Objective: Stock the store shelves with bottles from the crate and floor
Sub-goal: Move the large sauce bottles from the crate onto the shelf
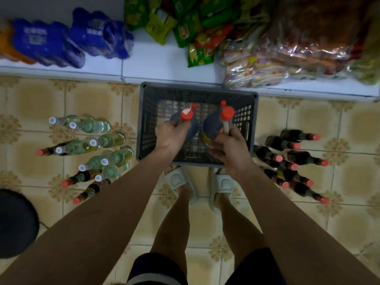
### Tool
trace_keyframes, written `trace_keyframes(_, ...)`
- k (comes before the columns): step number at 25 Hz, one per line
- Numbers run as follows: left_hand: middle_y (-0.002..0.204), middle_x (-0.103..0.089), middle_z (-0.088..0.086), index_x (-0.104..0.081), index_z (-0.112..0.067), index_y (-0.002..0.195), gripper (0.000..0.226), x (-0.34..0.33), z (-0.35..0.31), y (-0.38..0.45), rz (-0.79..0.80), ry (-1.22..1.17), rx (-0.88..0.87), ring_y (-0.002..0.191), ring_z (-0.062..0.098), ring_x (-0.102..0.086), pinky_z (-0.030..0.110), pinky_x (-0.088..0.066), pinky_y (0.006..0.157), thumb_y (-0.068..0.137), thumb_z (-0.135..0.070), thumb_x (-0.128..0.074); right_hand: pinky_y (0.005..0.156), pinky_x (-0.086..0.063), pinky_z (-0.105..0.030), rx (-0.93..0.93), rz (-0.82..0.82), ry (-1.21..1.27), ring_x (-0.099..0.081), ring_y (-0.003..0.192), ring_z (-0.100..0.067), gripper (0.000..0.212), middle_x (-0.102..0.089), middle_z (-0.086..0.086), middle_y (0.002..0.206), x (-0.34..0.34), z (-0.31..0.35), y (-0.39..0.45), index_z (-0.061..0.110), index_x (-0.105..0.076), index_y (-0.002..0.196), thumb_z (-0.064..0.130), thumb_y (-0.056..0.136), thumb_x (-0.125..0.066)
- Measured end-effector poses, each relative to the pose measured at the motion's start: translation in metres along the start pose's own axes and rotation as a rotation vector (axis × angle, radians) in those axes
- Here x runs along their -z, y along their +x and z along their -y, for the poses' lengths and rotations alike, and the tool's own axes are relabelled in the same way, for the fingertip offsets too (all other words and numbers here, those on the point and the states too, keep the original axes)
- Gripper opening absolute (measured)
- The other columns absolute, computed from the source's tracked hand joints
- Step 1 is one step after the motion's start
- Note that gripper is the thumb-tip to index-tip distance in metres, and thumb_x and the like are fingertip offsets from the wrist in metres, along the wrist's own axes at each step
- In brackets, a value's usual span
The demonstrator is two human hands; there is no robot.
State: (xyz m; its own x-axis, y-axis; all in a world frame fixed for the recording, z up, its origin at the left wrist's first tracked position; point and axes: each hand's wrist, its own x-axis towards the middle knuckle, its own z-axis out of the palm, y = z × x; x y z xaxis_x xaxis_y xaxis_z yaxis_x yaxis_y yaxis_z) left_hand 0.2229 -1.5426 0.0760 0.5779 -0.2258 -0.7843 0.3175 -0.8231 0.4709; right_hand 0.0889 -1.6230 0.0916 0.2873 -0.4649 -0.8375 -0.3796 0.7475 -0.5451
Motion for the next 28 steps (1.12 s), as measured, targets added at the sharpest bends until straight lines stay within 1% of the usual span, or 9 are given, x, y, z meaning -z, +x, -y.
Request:
trace_keyframes(1,0.075,-0.057,0.023,-0.068,-0.001,0.082,0.035,-0.001,-0.012,-0.006,0.016,0.001,-0.073,0.096,0.041,-0.060,0.031,-0.035,0.061,0.087,-0.035,-0.060,0.067,-0.057,-0.032,0.034,0.003,0.031,-0.060,0.080,-0.020,0.013,-0.056,-0.005,0.088,0.002,0.005,-0.003,0.018,-0.049,0.094,0.006,0.092,-0.053)
trace_keyframes(3,0.069,-0.059,0.024,-0.066,-0.006,0.069,0.030,-0.006,-0.036,-0.014,0.045,-0.001,-0.165,0.077,0.036,-0.062,0.030,-0.035,0.060,0.089,-0.029,-0.060,0.073,-0.054,-0.038,0.108,-0.011,0.096,-0.058,0.079,-0.018,0.008,-0.057,-0.003,0.086,0.009,0.018,-0.002,0.019,-0.051,0.093,0.011,0.094,-0.053)
trace_keyframes(7,0.068,-0.061,0.000,-0.067,-0.012,0.073,0.024,-0.021,-0.089,-0.026,0.101,-0.028,-0.313,0.062,0.004,-0.051,0.022,-0.036,0.059,0.092,-0.026,-0.062,0.072,-0.046,-0.037,0.213,-0.091,0.098,-0.052,0.075,-0.018,0.015,-0.051,-0.005,0.079,0.037,0.052,-0.006,0.017,-0.053,0.083,0.016,0.098,-0.051)
trace_keyframes(10,0.060,-0.056,0.002,-0.062,-0.010,0.064,0.028,-0.027,-0.142,-0.042,0.139,0.006,-0.421,0.053,0.005,-0.046,0.025,-0.033,0.057,0.090,-0.020,-0.061,0.064,-0.038,-0.036,0.306,-0.122,0.114,-0.044,0.073,-0.021,0.024,-0.044,-0.009,0.074,0.067,0.093,-0.021,0.017,-0.049,0.071,0.016,0.095,-0.054)
trace_keyframes(13,0.048,-0.052,-0.005,-0.056,-0.014,0.053,0.035,-0.026,-0.200,-0.068,0.205,0.021,-0.540,0.045,0.000,-0.041,0.018,-0.030,0.048,0.088,-0.015,-0.060,0.060,-0.030,-0.032,0.410,-0.166,0.014,-0.039,0.068,-0.018,0.020,-0.040,-0.012,0.074,0.090,0.141,-0.042,0.014,-0.050,0.073,0.020,0.091,-0.056)
trace_keyframes(18,0.057,-0.060,0.000,-0.060,-0.017,0.050,0.030,-0.013,-0.300,-0.130,0.294,-0.050,-0.653,0.059,0.015,-0.050,0.031,-0.035,0.062,0.080,-0.023,-0.063,0.056,-0.034,-0.029,0.576,-0.246,0.014,-0.045,0.064,-0.017,0.018,-0.047,-0.010,0.069,0.123,0.226,-0.090,0.009,-0.055,0.073,0.016,0.090,-0.058)
trace_keyframes(21,0.057,-0.061,-0.005,-0.060,-0.020,0.052,0.033,-0.013,-0.362,-0.160,0.325,-0.091,-0.743,0.058,0.011,-0.054,0.027,-0.042,0.067,0.085,-0.022,-0.063,0.054,-0.043,-0.028,0.654,-0.264,0.015,-0.053,0.054,-0.015,0.022,-0.057,-0.001,0.064,0.143,0.275,-0.112,0.011,-0.060,0.069,0.018,0.090,-0.059)
trace_keyframes(25,0.061,-0.060,-0.013,-0.055,-0.025,0.061,0.027,-0.034,-0.425,-0.175,0.354,0.008,-0.781,0.065,0.006,-0.050,0.027,-0.039,0.073,0.088,-0.029,-0.058,0.045,-0.045,-0.022,0.771,-0.262,0.027,-0.055,0.050,-0.017,0.020,-0.055,-0.005,0.063,0.167,0.329,-0.121,0.008,-0.060,0.070,0.013,0.089,-0.056)
trace_keyframes(28,0.070,-0.059,-0.011,-0.056,-0.025,0.067,0.021,-0.055,-0.453,-0.174,0.393,0.000,-0.746,0.073,0.009,-0.046,0.029,-0.037,0.074,0.088,-0.029,-0.055,0.046,-0.047,-0.024,0.832,-0.266,-0.019,-0.054,0.050,-0.018,0.022,-0.053,-0.006,0.065,0.180,0.361,-0.111,0.008,-0.057,0.071,0.013,0.091,-0.053)
